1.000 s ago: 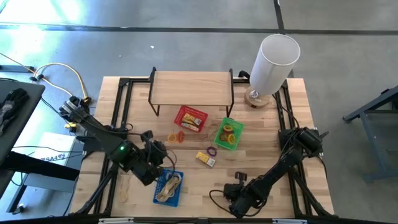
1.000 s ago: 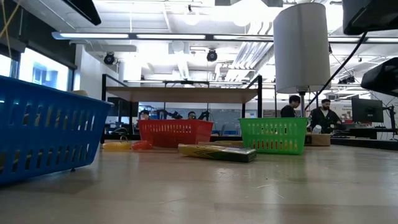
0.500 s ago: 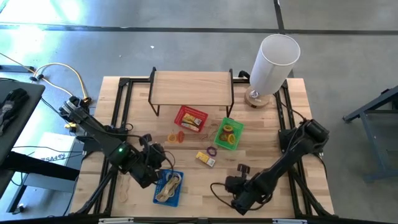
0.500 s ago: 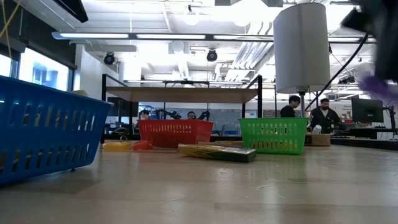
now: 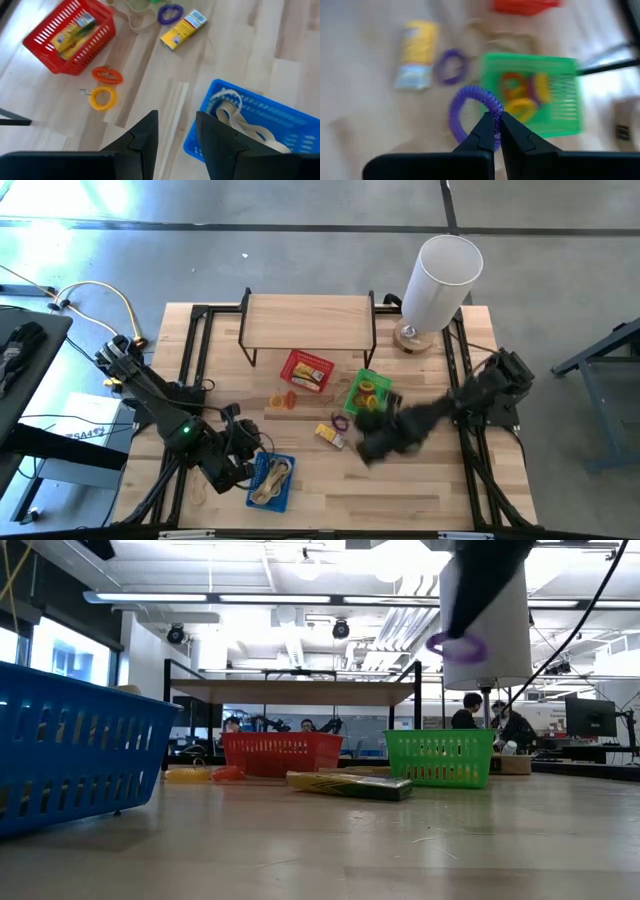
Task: Pick & Place Office Desk Supplies
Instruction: Put the violet spring keychain into the green bin, then put the yellow crayon box into the red bin
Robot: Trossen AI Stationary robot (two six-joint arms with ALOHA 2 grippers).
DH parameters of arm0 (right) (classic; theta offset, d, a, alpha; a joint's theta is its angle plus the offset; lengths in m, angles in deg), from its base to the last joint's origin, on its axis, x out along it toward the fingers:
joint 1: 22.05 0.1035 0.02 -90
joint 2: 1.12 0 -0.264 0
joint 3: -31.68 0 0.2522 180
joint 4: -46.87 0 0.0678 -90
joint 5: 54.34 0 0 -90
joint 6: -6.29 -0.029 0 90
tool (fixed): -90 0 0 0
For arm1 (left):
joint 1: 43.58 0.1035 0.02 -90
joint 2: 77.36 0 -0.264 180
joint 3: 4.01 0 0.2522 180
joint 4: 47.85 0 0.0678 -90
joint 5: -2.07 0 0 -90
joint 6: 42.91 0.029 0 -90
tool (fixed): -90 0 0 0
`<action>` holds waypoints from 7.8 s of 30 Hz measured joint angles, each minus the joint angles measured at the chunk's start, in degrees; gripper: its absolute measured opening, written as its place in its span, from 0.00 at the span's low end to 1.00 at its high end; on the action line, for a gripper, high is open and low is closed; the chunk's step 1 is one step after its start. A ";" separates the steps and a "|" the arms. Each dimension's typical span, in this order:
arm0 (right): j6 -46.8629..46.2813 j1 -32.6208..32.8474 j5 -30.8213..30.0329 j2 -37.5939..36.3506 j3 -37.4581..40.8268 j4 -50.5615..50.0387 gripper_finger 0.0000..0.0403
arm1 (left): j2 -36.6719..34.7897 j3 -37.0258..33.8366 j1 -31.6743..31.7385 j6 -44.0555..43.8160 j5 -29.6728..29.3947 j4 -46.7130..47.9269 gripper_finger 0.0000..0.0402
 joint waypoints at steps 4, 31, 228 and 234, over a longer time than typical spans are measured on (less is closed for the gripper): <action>2.28 -6.71 0.85 -1.00 0.00 -0.33 0.01 | -0.01 0.00 -1.30 0.09 0.78 0.02 0.31; -1.22 -17.82 13.07 -0.72 18.15 21.97 0.01 | -0.02 0.00 -3.92 -1.52 3.69 0.06 0.31; 13.87 1.54 -8.40 17.45 36.83 88.24 0.65 | 0.02 0.00 -2.54 -4.03 0.72 -1.99 0.31; 14.35 0.93 -6.65 17.49 36.74 88.59 0.61 | 0.02 0.00 -2.54 -4.03 0.60 -1.98 0.31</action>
